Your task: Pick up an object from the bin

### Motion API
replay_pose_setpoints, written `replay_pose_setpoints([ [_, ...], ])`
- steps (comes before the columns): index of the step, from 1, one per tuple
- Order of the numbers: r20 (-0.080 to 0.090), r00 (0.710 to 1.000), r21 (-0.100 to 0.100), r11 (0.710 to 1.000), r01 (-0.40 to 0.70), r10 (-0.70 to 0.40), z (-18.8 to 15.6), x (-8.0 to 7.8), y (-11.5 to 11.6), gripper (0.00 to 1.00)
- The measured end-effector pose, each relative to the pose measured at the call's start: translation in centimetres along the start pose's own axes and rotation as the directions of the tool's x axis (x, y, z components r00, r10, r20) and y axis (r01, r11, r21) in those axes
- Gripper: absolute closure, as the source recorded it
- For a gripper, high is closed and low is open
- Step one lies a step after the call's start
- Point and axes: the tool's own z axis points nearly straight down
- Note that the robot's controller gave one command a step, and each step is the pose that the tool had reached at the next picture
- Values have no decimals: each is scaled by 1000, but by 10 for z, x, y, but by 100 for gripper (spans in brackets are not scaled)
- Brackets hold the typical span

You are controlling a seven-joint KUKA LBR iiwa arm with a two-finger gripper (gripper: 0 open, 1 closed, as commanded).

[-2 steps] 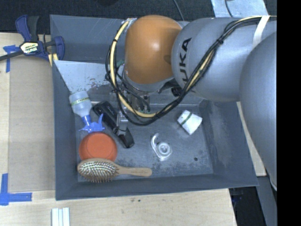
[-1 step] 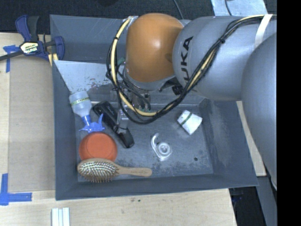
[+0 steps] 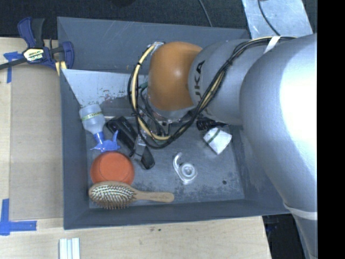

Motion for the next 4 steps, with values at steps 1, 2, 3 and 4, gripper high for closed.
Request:
replay_pose_setpoints([
  [1,8,1000,-5,1000,-14,15,-38,-1,-4,0],
  [2,-3,998,2,998,-63,63,-1,13,-7,0],
  [3,14,993,-8,993,-119,119,30,18,-14,0],
  [4,13,986,-8,986,-168,168,29,19,-16,100],
])
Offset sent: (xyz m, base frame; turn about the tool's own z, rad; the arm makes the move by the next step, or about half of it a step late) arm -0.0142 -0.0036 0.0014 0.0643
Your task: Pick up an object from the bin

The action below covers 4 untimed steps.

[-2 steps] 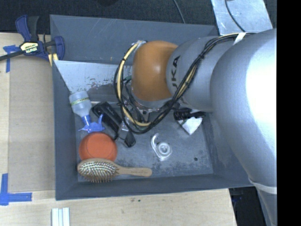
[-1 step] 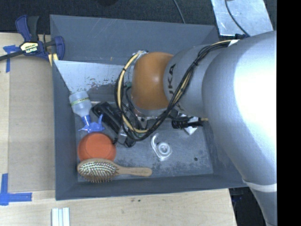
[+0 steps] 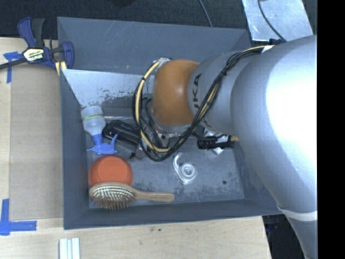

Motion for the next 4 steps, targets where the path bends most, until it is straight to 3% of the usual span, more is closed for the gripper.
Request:
replay_pose_setpoints([
  [4,4,1000,-2,1000,-10,10,-20,-1,-1,100],
])
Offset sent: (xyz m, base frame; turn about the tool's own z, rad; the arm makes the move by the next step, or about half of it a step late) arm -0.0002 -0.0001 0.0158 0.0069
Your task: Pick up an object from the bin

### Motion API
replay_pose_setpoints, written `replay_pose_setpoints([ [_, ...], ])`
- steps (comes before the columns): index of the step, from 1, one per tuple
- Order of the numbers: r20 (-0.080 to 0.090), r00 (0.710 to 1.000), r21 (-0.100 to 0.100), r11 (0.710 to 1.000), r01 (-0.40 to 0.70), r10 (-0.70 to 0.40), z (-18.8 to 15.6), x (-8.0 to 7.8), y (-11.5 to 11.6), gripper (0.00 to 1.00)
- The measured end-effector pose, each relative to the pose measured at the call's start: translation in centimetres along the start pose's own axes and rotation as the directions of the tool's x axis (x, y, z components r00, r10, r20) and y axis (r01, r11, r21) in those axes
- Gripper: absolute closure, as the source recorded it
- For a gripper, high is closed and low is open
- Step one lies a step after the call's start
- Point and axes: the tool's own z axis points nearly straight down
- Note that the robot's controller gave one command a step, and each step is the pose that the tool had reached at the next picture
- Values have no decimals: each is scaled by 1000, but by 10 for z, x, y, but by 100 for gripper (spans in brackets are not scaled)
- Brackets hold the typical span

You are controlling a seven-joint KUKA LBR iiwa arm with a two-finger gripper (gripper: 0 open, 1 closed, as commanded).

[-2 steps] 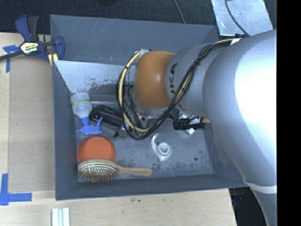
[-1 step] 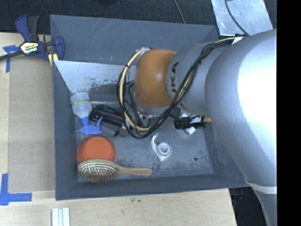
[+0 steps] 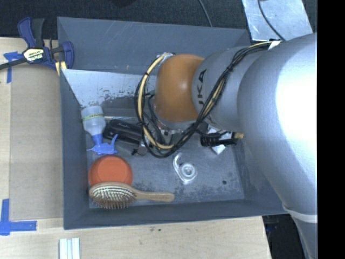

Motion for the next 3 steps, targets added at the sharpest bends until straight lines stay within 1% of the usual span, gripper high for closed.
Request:
replay_pose_setpoints([
  [1,-1,1000,1,1000,-1,1,-13,0,-1,100],
  [2,-6,1000,5,1000,0,0,-40,1,-2,100],
  [3,-2,1000,2,1000,0,0,-68,-1,0,100],
])
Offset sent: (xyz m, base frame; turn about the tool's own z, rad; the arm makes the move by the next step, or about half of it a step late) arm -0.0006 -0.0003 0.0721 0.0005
